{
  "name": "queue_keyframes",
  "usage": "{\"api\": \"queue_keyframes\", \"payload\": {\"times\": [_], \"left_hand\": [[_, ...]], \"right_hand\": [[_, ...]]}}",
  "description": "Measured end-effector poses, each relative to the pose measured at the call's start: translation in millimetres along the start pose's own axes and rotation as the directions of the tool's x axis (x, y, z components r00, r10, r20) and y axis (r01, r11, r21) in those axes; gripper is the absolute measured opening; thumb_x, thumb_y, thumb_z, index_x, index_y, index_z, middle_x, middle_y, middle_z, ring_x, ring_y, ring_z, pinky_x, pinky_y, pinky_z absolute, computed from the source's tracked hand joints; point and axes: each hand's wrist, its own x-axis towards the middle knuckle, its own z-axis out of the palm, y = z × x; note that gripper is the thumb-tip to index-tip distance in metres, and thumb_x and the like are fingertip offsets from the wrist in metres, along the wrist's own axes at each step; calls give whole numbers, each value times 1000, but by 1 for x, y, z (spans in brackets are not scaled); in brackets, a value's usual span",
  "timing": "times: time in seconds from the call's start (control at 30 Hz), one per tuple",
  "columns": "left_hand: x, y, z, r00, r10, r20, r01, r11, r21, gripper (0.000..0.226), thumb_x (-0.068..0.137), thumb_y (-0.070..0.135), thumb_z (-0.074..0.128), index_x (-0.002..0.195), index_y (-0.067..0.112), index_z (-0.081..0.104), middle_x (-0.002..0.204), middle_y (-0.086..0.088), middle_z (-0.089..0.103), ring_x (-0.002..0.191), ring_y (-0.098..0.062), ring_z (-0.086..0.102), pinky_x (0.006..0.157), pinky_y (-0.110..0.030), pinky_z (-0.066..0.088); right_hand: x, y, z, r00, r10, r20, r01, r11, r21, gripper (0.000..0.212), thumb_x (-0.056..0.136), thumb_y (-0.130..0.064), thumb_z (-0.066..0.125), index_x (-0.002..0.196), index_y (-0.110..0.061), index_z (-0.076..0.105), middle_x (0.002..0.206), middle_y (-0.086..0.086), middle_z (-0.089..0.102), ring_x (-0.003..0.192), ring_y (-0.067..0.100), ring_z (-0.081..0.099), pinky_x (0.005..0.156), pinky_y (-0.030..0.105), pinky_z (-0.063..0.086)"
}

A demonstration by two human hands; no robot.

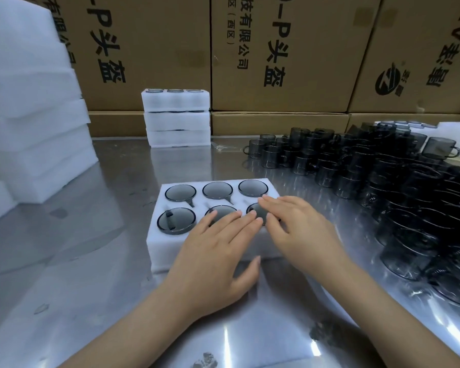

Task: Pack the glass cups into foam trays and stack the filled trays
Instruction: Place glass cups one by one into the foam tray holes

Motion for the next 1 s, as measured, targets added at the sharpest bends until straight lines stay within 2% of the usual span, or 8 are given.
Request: {"api": "queue_keyframes", "payload": {"times": [0.27,0.37,0.47,0.53,0.6,0.77,0.9,1.0], "left_hand": [[-19,-6,-7,998,-55,-10,55,998,-37,61,86,44,41,140,17,46,148,4,41,135,-17,41,110,-40,19],[-33,-26,-15,960,-262,-97,243,954,-177,69,84,51,37,147,24,29,154,10,21,142,-8,21,114,-32,4],[-46,-51,-16,790,-612,22,560,707,-431,79,85,72,31,150,34,9,155,21,4,142,4,5,116,-24,-4],[-49,-60,-12,701,-676,226,653,482,-584,74,76,83,34,141,46,32,150,22,30,139,-4,27,118,-36,15],[-45,-63,-7,714,-635,296,631,400,-665,55,72,81,36,118,56,52,121,32,58,122,-5,50,109,-40,33],[-24,-83,6,651,-695,307,613,243,-752,52,68,75,41,113,55,57,111,34,62,114,-3,55,105,-40,38],[1,-99,19,572,-754,323,610,128,-782,46,65,70,44,106,56,59,104,33,64,112,-9,56,105,-41,38],[18,-117,29,524,-793,312,581,65,-812,46,64,63,47,107,52,60,107,26,66,113,-16,56,104,-45,39]], "right_hand": [[-6,6,7,989,148,-12,-126,879,459,42,93,-39,50,133,-27,49,137,-15,47,131,5,36,106,19,26],[-7,10,4,938,303,166,-343,761,550,48,88,-56,46,129,-30,53,130,-16,53,125,10,47,105,34,37],[-10,8,4,917,264,300,-396,703,590,37,88,-60,43,107,-36,64,108,-22,66,106,3,59,94,31,44],[-11,4,3,920,240,309,-390,634,668,24,90,-54,47,95,-40,67,98,-24,69,93,-6,63,81,23,46],[-10,4,2,913,229,337,-407,561,721,21,89,-50,53,99,-39,68,98,-24,70,91,-7,64,77,21,46],[5,-2,1,917,129,377,-397,363,843,31,79,-47,63,109,-41,66,112,-14,69,105,4,64,90,31,45],[39,-11,22,866,197,460,-452,-87,888,48,72,-37,68,120,-32,60,115,-4,69,105,15,66,89,36,48],[67,-21,43,799,250,547,-500,-229,835,54,70,-41,69,121,-27,60,112,-5,70,104,14,66,85,32,46]]}}
